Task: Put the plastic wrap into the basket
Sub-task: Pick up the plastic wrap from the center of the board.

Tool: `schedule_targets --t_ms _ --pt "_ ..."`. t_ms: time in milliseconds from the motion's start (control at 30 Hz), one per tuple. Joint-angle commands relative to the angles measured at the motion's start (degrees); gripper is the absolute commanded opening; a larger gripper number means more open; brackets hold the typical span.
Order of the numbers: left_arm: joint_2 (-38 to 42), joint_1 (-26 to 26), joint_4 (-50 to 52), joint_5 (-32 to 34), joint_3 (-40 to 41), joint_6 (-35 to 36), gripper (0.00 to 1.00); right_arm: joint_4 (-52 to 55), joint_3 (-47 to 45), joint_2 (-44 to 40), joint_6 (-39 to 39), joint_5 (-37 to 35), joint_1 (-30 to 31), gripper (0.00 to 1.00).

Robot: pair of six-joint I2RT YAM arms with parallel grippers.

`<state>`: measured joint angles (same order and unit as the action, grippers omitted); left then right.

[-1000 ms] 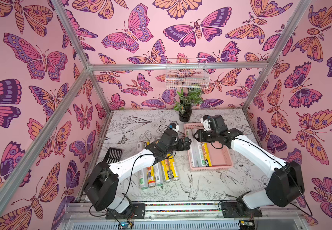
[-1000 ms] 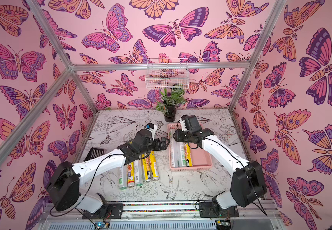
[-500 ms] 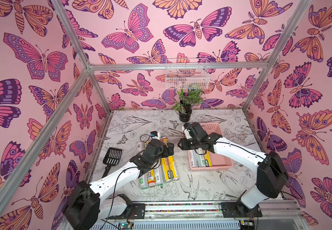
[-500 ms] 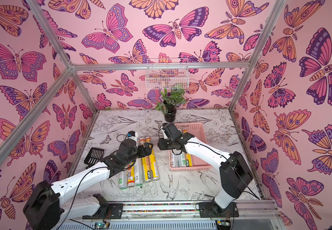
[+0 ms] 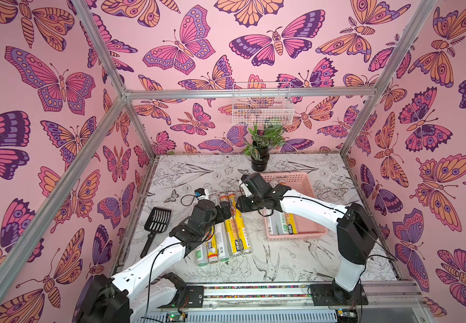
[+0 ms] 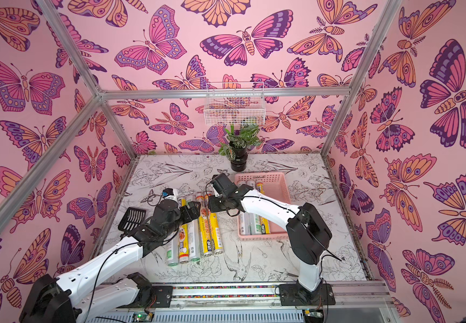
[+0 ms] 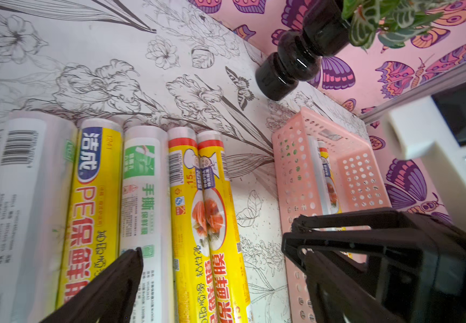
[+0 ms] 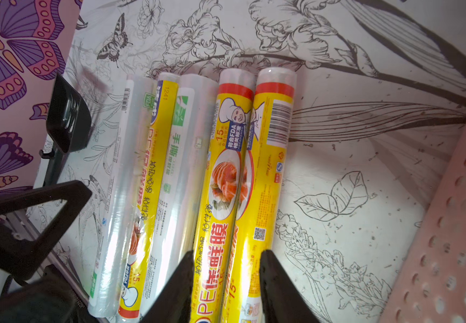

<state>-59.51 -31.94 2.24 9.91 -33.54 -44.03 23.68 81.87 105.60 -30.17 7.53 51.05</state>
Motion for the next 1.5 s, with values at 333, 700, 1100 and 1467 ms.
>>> schedule_targets --t_ms 333,700,1100,1467 --pt "4.0 3.4 10.7 6.8 1.9 -2.4 0.96 -0.2 6.0 8.5 -3.2 2.4 5.9 0.42" --pt "5.9 3.5 15.3 15.0 1.5 -6.7 0.98 4.1 14.6 16.0 -4.6 -0.9 9.7 0.45" --pt "11.0 3.6 17.3 18.8 3.2 -5.2 0.98 6.8 18.0 20.0 -6.0 -6.6 11.4 0.47" --pt "15.9 3.7 18.5 20.8 4.5 -5.3 0.98 9.2 22.4 24.8 -6.8 -10.4 12.3 0.48"
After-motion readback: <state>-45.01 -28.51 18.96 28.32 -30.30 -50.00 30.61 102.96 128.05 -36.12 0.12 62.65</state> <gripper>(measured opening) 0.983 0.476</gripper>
